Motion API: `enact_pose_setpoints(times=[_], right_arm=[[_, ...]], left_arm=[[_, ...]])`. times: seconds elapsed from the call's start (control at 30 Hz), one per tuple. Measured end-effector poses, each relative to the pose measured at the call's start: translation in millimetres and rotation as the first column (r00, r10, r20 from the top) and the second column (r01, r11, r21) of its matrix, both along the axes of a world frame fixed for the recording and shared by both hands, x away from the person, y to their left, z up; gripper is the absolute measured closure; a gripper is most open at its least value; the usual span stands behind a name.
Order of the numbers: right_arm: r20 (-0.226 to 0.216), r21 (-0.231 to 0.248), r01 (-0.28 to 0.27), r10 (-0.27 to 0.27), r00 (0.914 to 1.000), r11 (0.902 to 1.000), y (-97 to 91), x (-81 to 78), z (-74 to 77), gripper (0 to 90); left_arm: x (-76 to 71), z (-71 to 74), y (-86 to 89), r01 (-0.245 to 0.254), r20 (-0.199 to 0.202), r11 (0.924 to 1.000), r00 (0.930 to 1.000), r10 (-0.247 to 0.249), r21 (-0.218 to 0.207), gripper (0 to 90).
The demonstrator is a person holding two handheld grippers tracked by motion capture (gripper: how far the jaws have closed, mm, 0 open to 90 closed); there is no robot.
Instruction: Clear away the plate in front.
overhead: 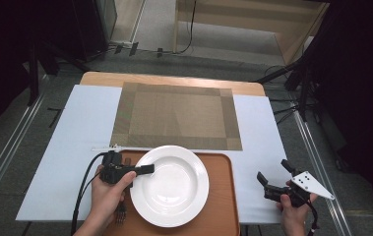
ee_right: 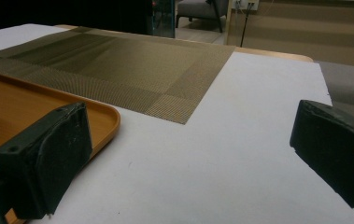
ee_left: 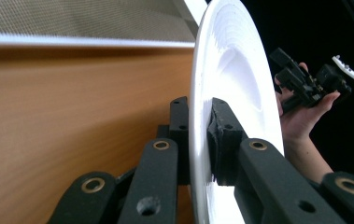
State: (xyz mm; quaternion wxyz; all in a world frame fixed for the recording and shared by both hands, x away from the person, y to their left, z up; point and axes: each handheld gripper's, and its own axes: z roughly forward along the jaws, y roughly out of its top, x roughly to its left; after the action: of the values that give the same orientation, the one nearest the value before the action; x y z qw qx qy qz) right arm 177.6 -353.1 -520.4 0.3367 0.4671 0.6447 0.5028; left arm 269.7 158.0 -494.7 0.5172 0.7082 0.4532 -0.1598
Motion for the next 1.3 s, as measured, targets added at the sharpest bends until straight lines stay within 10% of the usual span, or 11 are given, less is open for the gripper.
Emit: enact_pose_setpoints(times=[1.3], right_arm=[[-0.003, -0.005, 0.004, -0.004, 1.0000, 1.0000, 0.5, -0.2, -0.2, 0.0]], left_arm=[[1.1, -17.0, -5.9, 0.037, -0.093, 0.9939, 0.9953, -0.027, 0.104, 78.4]])
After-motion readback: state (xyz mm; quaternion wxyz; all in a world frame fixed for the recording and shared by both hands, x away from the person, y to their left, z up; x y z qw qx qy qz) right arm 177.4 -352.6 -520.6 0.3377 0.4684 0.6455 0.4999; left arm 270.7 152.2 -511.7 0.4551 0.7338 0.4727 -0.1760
